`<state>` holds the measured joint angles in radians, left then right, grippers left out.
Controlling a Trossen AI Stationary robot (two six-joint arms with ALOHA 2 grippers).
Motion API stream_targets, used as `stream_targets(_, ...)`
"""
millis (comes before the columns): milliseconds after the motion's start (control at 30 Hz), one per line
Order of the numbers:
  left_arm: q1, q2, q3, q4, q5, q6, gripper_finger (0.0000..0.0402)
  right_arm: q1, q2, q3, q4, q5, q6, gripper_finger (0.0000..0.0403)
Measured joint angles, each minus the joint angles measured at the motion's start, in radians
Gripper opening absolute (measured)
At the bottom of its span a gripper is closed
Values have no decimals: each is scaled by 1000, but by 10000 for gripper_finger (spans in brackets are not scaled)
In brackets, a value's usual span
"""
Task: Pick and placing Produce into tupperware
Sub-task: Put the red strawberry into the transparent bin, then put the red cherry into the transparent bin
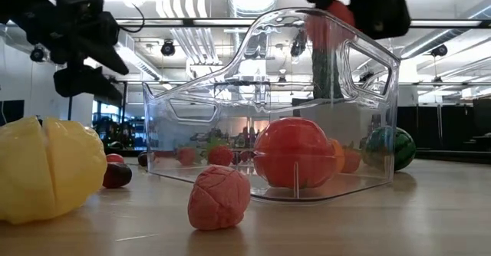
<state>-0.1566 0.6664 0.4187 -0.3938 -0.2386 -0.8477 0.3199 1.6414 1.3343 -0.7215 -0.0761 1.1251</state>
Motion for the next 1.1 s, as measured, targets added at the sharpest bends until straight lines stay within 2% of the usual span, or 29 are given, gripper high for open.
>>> stream_targets(100, 0, -57, 0, -71, -1, 0, 274, 0, 45, 56, -8, 20, 4, 227)
stream_targets(267, 0, -138, -7, -143, -3, 40, 274, 0, 71, 122, -80, 111, 48, 274)
stream_targets(500, 0, -190, -14, -242, -1, 55, 274, 0, 61, 159, -120, 368, 136, 323)
stream_targets(600, 0, -212, -14, -286, 0, 150, 274, 0, 52, 181, -173, 457, 187, 332)
stream_targets(667, 0, -232, -14, -259, 0, 244, 273, 0, 45, 192, -196, 500, 206, 335)
stream_targets(733, 0, -246, -13, -236, 0, 305, 274, 0, 37, 200, -198, 529, 210, 336)
stream_targets(900, 0, -241, -16, -237, 1, 307, 273, 5, 30, 226, -213, 541, 216, 331)
stream_targets(1100, 0, -163, -19, -235, 12, 304, 273, 7, 30, 300, -376, 549, 180, 329)
